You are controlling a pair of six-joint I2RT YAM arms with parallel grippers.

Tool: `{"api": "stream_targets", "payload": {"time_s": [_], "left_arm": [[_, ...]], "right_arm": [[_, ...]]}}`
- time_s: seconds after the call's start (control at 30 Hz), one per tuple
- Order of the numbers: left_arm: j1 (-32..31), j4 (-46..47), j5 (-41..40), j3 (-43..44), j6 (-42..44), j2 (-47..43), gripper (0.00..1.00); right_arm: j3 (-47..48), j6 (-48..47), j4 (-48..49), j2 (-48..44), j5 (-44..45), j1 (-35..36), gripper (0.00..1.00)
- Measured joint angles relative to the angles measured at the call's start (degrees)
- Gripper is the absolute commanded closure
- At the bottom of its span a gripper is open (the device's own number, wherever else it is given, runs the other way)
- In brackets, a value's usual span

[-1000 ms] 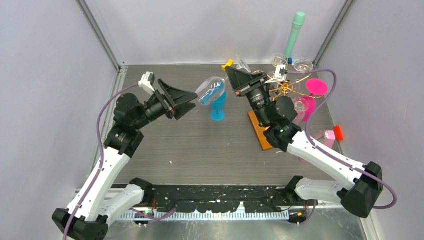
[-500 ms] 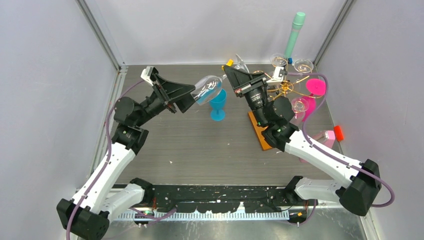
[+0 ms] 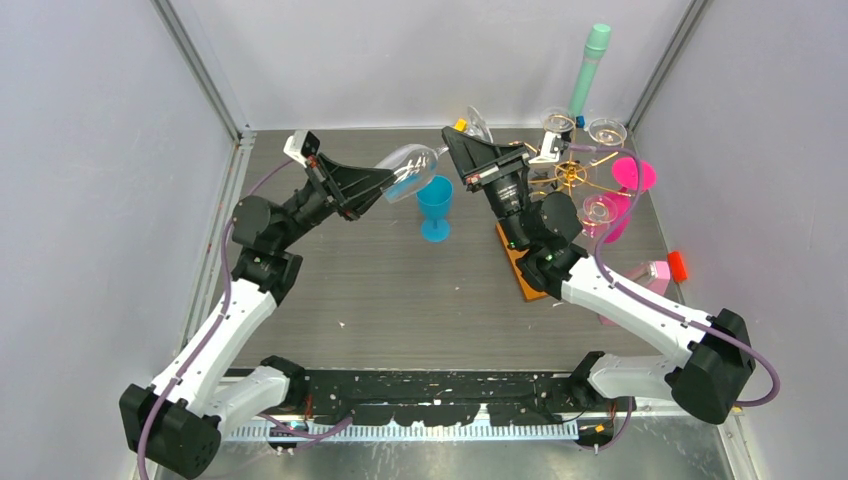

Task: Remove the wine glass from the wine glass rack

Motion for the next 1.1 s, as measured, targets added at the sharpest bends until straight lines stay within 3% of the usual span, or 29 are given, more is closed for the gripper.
{"api": "stream_targets", "payload": {"time_s": [0.07, 0.3, 0.5, 0.8, 1.1], "left_arm": [[0.02, 0.26, -0.55, 0.00, 0.37, -0.02, 1.00], [0.13, -1.01, -0.90, 0.04, 3.45, -0.02, 1.00], [1.77, -3.98, -0.24, 0.68, 7.30, 0.33, 1.00], [8.41, -16.33, 0.39, 8.37, 18.64, 1.09, 1.00], [9.31, -53.72, -9.44, 28.63, 50.47, 6.34, 1.00]], "right_arm": [[-0.04, -0.04, -0.07, 0.00, -0.11, 0.00, 0.98], [0.11, -1.01, -2.69, -0.44, -1.11, -0.26, 0.59], [0.13, -3.08, -4.24, -0.44, -4.52, -0.07, 0.37], [1.86, -5.25, -8.13, -0.42, -7.67, -0.04, 0.32], [4.79, -10.23, -19.34, -0.55, -9.86, -0.04, 0.39]]}}
